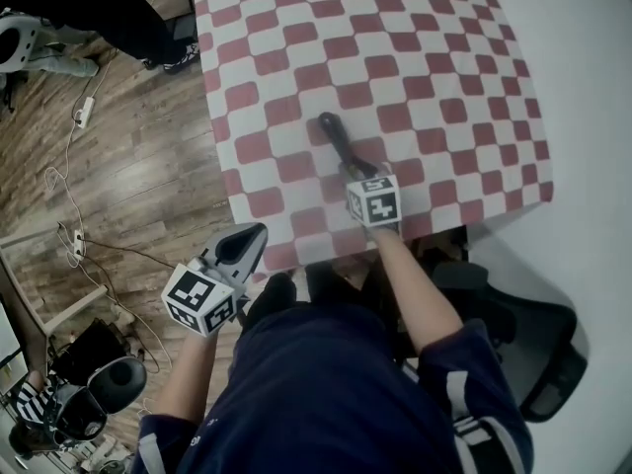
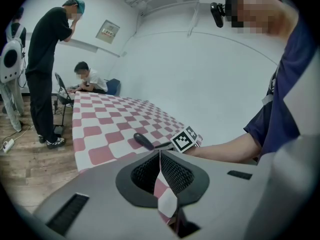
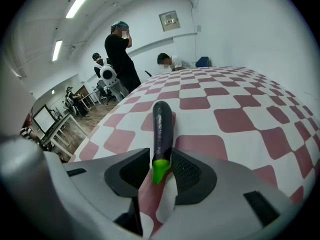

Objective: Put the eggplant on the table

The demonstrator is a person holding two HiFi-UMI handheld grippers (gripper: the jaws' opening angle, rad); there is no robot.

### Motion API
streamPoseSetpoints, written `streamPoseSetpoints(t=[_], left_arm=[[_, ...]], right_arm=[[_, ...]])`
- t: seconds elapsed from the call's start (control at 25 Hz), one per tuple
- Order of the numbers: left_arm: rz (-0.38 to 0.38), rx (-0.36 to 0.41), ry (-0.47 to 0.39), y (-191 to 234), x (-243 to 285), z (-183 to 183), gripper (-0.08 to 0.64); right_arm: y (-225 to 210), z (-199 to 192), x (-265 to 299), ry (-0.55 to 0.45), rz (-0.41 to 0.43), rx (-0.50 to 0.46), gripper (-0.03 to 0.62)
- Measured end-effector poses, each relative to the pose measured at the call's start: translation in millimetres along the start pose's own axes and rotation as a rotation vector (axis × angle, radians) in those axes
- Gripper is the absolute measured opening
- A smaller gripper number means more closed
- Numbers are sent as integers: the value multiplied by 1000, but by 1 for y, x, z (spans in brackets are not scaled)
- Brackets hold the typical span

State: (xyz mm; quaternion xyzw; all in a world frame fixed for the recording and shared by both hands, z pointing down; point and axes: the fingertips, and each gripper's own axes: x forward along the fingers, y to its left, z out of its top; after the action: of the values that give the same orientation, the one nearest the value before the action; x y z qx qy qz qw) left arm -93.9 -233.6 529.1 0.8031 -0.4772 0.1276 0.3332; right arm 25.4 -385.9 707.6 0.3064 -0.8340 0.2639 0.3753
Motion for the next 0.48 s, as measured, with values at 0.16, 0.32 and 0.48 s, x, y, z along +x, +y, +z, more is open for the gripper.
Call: streamPoseSetpoints(t=[0.16,0.32,0.48], left_arm=[[-1,11,4,0,-1,0,32],[-14,31,-4,-4,-3,7,32],[-24,53,-14,-7,-10,12,32]], right_arm=[[0,-3,1,8,3,-7,183],[-1,-1,-9,-21,-1,-6,205],[4,4,-31,-58,-1,9,206]])
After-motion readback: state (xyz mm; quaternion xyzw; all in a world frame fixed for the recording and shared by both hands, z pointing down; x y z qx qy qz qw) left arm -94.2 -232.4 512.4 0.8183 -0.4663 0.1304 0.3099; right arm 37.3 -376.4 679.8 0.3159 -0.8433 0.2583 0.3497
